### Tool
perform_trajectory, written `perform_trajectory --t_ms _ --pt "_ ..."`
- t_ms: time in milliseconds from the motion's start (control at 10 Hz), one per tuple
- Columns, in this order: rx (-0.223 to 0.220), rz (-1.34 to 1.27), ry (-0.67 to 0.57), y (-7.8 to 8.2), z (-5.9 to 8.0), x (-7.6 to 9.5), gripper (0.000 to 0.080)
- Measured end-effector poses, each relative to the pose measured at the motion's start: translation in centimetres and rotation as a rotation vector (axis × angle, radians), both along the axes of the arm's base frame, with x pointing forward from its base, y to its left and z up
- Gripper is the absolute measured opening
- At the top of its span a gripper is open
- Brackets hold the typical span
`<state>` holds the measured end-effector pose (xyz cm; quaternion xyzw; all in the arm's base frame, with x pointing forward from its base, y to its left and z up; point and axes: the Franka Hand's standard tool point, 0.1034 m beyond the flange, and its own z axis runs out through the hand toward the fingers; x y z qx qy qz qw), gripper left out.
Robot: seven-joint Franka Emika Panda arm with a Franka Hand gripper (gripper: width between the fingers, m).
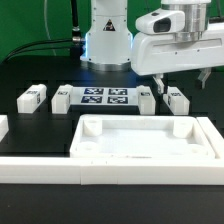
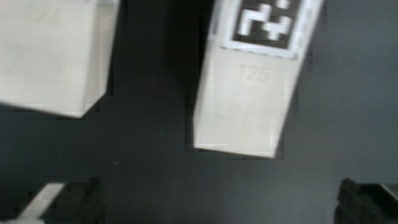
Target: Assemble desk
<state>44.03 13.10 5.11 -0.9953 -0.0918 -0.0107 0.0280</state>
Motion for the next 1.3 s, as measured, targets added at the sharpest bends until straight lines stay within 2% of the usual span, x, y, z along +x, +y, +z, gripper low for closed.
perform_trajectory --t_ms 300,500,600,1000,1200,1300 --pt "0.018 -0.167 0.018 0.2 0.0 -0.1 0.0649" --pt "-0.013 -0.249 0.056 0.1 -0.3 -0.6 0.0649" --pt "-0.045 -0.266 0.071 1.1 -0.2 -1.1 0.0649" --pt "-0.052 -0.246 0.091 1.2 -0.4 -1.2 0.0649" --pt "-0.091 -0.233 0.235 0.5 -0.4 -1.8 0.0649" --pt "-0.124 -0.251 0.307 0.1 -0.4 -1.5 0.0649"
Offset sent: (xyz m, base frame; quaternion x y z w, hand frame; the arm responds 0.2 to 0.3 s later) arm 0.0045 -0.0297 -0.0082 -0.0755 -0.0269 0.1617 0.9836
